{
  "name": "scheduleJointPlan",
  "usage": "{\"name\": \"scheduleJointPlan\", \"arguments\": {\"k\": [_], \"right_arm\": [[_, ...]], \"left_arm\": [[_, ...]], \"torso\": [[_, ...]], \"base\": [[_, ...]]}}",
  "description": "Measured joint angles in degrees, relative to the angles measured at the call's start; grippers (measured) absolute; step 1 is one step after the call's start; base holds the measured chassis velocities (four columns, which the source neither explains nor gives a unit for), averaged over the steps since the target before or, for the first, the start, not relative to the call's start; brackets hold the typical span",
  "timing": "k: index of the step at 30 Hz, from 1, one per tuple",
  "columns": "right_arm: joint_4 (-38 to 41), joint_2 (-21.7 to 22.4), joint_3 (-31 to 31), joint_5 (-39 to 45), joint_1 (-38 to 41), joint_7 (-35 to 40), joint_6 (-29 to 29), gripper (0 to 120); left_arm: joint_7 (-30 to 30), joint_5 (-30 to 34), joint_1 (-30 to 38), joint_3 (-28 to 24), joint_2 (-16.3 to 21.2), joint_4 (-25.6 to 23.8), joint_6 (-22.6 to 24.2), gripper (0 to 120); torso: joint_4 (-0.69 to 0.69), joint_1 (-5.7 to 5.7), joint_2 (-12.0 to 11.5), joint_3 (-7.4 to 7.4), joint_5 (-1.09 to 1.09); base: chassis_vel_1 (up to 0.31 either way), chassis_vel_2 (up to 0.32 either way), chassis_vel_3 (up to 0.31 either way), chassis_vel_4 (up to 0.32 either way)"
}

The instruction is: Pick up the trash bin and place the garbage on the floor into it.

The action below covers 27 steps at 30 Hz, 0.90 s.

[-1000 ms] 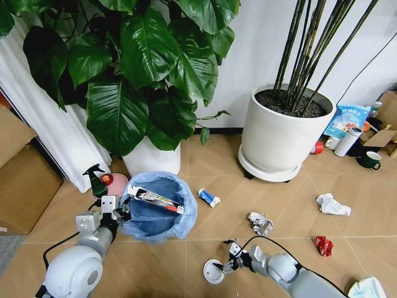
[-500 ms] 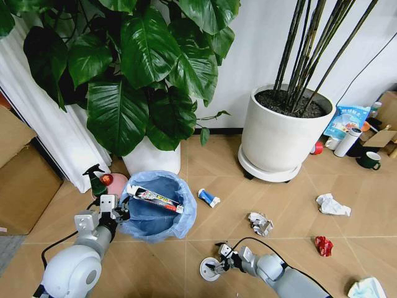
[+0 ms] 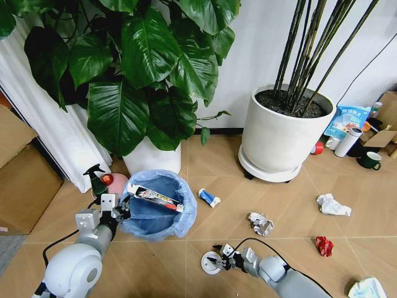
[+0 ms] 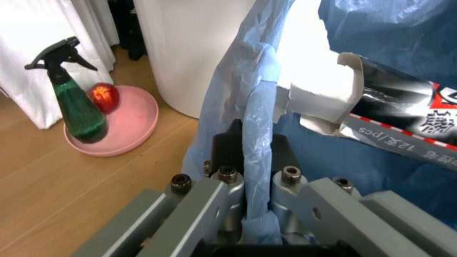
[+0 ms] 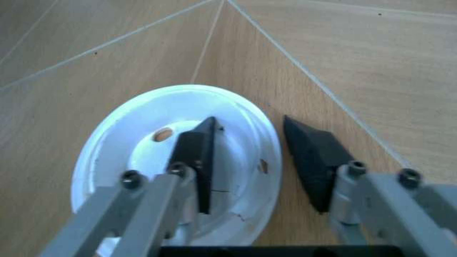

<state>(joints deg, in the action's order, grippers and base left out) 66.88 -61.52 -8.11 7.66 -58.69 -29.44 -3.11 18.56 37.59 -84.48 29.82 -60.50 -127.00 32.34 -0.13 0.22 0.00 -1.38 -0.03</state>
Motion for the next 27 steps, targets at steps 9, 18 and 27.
{"name": "scheduleJointPlan", "arguments": {"k": [9, 18, 27], "right_arm": [[-4.8, -3.4, -0.6, -1.2, 1.8, -0.1, -0.4, 3], [-5.0, -3.4, 0.2, -1.1, 1.5, 0.0, -1.2, 0], [-4.7, -3.5, 1.9, -0.7, 0.3, 0.1, -2.0, 0]], "left_arm": [[0.0, 0.3, 0.1, 0.3, 0.5, -0.1, 0.0, 0], [-0.1, 0.4, 0.5, 0.0, 0.6, 0.2, -0.2, 0], [-0.1, 0.4, 0.9, -0.2, 0.7, 0.7, -0.6, 0]], "torso": [[0.00, -0.01, 0.0, 0.01, -0.02], [0.01, -0.01, 0.0, 0.02, 0.00], [0.00, -0.01, 0.0, 0.00, -0.02]], "base": [[0.000, 0.000, 0.000, 0.000], [0.000, 0.000, 0.000, 0.000], [0.000, 0.000, 0.000, 0.000]]}}
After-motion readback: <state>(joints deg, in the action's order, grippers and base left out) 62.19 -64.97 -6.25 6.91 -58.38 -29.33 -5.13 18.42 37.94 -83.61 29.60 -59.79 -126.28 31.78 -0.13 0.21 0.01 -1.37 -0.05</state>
